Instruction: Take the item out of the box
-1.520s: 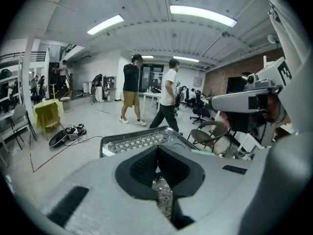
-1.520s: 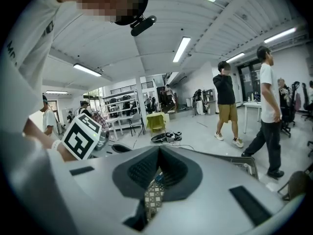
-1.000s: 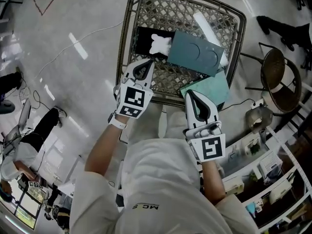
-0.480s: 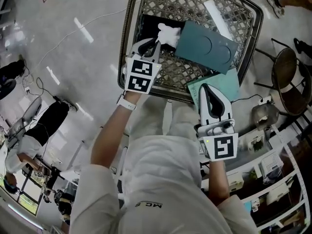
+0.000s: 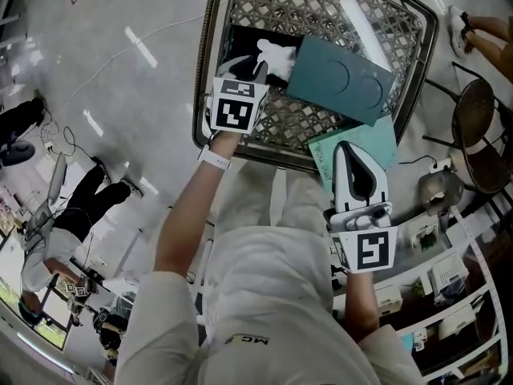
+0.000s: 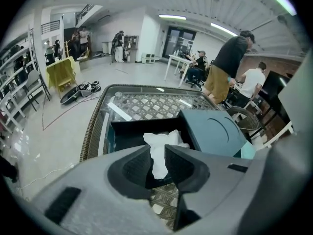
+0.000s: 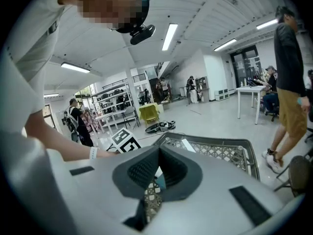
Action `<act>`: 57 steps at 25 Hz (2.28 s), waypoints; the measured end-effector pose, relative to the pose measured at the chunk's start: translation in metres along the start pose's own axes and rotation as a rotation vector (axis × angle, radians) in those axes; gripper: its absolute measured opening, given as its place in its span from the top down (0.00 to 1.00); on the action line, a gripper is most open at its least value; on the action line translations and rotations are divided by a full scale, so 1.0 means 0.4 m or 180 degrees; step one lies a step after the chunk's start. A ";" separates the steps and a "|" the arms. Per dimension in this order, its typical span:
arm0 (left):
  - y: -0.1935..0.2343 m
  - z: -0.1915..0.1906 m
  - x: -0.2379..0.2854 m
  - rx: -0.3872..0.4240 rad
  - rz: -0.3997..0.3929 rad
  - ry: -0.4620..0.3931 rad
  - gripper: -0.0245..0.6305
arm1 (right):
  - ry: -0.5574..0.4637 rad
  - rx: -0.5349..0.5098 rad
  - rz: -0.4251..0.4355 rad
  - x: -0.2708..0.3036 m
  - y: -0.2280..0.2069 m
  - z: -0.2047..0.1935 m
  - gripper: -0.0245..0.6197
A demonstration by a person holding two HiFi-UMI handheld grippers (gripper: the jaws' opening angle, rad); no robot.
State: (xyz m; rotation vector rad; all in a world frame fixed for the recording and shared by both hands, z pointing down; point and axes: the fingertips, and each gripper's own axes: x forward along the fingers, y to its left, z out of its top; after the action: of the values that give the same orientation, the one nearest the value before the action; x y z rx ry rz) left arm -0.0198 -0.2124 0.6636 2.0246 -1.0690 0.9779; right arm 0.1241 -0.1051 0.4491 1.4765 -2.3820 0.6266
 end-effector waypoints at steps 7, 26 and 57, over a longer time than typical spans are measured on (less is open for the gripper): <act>0.026 -0.026 0.053 -0.0125 0.0076 0.0339 0.85 | -0.0009 0.0020 -0.0001 0.006 -0.022 0.000 0.94; 0.027 -0.051 0.105 0.0021 -0.0131 0.0666 0.93 | -0.0082 0.0067 -0.0005 0.005 -0.006 0.020 0.94; -0.024 0.093 -0.217 0.0150 0.0145 -0.0399 0.93 | -0.0554 -0.0193 -0.0082 -0.150 0.110 0.143 0.94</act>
State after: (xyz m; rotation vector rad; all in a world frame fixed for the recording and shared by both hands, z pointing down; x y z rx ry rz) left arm -0.0338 -0.2037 0.5701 2.1320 -1.1726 0.9170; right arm 0.1113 -0.0696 0.3631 1.5923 -2.4815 0.4316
